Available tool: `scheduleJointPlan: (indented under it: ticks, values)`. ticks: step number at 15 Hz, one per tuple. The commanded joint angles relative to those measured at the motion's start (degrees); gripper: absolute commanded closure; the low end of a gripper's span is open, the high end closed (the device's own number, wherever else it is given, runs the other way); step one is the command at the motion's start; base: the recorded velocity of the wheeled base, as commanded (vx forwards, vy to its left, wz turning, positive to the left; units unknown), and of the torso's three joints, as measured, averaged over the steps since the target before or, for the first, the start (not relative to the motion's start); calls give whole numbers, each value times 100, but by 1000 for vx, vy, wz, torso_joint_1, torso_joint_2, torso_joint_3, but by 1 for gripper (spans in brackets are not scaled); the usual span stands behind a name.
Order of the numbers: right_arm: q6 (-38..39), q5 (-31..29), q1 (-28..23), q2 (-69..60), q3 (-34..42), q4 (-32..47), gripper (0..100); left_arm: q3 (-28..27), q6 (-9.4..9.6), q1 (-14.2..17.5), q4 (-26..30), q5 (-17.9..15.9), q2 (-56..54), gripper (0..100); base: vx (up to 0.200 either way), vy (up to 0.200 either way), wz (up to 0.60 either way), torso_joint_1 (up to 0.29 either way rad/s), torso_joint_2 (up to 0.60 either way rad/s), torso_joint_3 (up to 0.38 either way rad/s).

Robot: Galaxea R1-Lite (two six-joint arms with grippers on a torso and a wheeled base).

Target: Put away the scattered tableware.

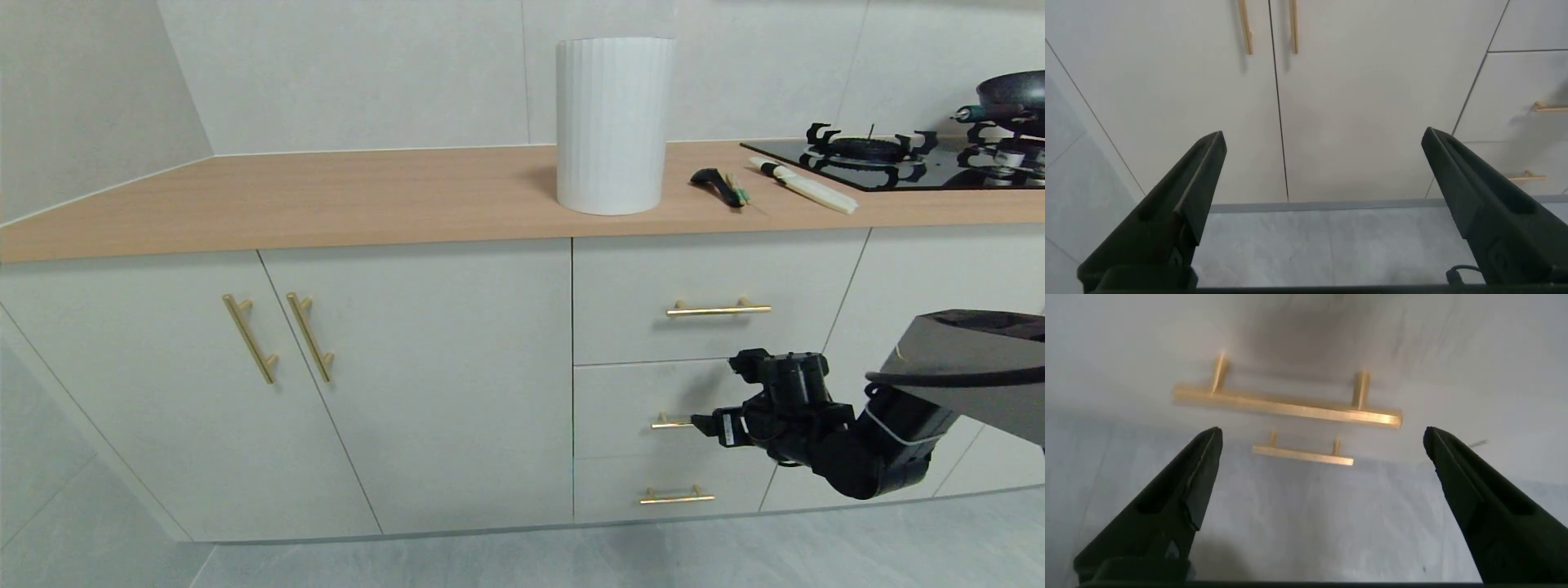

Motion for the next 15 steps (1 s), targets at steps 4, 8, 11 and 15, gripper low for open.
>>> scheduleJointPlan:
  ticks: [4,8,11,15]
  values:
    - [127,-275,94,670,-466,-208,0,0,-1,0,-1,4,2,0,0,0,0,0,0,0]
    - [118,-389,94,828,-624,-112,0,0,-1,0,-1,4,2,0,0,0,0,0,0,0]
    - [118,-389,86,916,-703,-85,0,0,-1,0,-1,4,2,0,0,0,0,0,0,0]
    - [100,-398,86,907,-686,-15,0,0,-1,0,-1,4,2,0,0,0,0,0,0,0]
